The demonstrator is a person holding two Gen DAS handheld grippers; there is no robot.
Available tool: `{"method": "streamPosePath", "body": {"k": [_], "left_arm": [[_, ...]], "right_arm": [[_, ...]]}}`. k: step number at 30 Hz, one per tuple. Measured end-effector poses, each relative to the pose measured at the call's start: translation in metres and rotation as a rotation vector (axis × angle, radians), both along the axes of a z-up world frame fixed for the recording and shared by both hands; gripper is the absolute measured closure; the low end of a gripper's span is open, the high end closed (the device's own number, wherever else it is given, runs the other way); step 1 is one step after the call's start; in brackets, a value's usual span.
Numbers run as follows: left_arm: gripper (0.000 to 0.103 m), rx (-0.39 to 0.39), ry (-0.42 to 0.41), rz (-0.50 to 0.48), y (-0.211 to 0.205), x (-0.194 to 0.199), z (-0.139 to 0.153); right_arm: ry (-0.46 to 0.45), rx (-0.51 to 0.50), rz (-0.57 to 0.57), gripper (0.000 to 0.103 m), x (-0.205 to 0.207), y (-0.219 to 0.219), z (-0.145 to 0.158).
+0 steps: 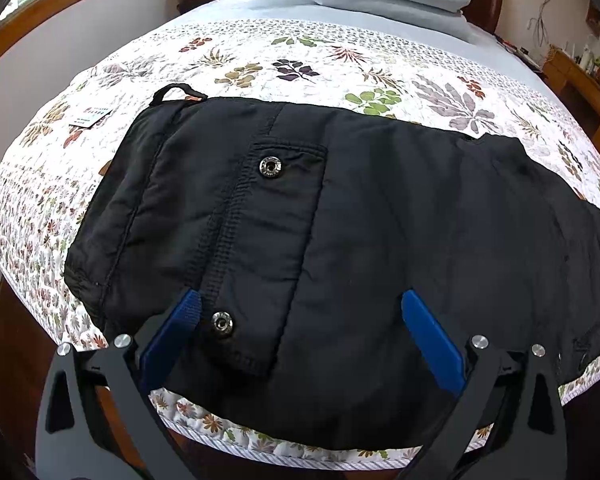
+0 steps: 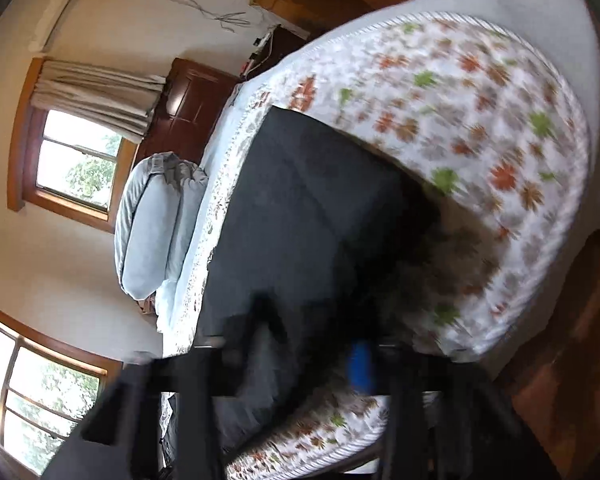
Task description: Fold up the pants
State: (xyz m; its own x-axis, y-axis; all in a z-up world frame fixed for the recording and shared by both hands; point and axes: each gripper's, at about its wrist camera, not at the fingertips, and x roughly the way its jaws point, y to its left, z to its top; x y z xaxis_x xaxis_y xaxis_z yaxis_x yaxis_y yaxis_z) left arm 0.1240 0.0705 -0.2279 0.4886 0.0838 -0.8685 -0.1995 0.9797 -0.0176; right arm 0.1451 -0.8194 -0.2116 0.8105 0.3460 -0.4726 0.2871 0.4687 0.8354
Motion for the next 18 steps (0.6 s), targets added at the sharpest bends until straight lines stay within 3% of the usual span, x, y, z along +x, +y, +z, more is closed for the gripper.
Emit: {"method": "streamPosePath", "body": {"k": [4, 8, 11, 14, 18], "left_arm": [[0.002, -0.011, 0.002, -0.005, 0.002, 0.000, -0.001], [0.002, -0.012, 0.004, -0.008, 0.002, 0.001, -0.002], [0.002, -0.021, 0.001, -0.011, 0.003, 0.000, -0.002], [0.002, -0.021, -0.001, -0.018, 0.003, 0.000, -0.002], [0.002, -0.029, -0.006, -0.021, 0.004, -0.001, -0.002]], "right_arm": [[-0.038, -0.124, 0.042, 0.091, 0.014, 0.016, 0.038], [-0.092, -0.241, 0.085, 0.091, 0.028, 0.043, 0.085], [-0.163, -0.343, 0.157, 0.091, 0.041, 0.079, 0.129], [-0.219, -0.506, 0.276, 0.091, 0.054, 0.133, 0.176], [-0.283, -0.614, 0.411, 0.091, 0.061, 0.196, 0.208]]}}
